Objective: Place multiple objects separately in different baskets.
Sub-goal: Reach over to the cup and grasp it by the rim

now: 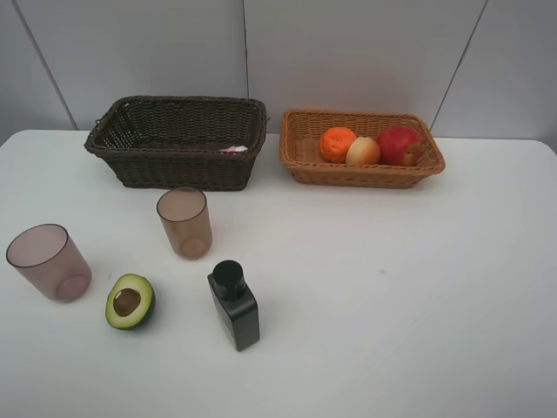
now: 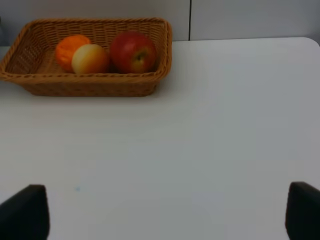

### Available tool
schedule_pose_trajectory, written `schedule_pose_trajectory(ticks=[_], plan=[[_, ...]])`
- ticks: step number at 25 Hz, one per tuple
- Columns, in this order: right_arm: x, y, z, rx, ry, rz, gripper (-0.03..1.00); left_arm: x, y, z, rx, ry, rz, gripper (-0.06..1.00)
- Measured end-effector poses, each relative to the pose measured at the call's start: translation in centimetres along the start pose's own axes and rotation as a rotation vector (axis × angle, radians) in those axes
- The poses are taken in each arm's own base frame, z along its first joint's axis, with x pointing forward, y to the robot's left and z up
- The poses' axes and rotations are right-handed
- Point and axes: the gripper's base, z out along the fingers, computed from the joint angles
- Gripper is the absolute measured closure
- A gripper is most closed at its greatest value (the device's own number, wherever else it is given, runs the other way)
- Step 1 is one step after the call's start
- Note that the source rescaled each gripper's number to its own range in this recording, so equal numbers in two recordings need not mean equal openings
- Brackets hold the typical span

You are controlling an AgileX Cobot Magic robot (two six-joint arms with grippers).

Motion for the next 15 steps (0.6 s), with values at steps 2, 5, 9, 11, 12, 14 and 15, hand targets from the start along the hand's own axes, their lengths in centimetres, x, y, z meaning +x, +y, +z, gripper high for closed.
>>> schedule_pose_trajectory(ticks=[2, 5, 9, 11, 12, 14, 15], plan=[[0.00, -0.04, 0.00, 0.005, 0.000, -0.002, -0.03, 0.00, 0.00, 0.00, 0.000, 0.000, 0.000, -0.06], [0.00, -0.07, 0.00, 0.008, 0.000, 0.000, -0.03, 0.00, 0.00, 0.00, 0.000, 0.000, 0.000, -0.06], [0.00, -0.07, 0.00, 0.008, 0.000, 0.003, -0.03, 0.00, 0.00, 0.00, 0.000, 0.000, 0.000, -0.06], [0.00, -0.07, 0.00, 0.008, 0.000, 0.003, -0.03, 0.00, 0.00, 0.00, 0.000, 0.000, 0.000, -0.06], [0.00, -0.07, 0.00, 0.008, 0.000, 0.003, -0.03, 0.00, 0.00, 0.00, 0.000, 0.000, 0.000, -0.06], [0.00, -0.07, 0.00, 0.008, 0.000, 0.003, -0.03, 0.00, 0.00, 0.00, 0.000, 0.000, 0.000, -0.06], [0.00, -0.07, 0.00, 0.008, 0.000, 0.003, -0.03, 0.00, 0.00, 0.00, 0.000, 0.000, 0.000, -0.06]])
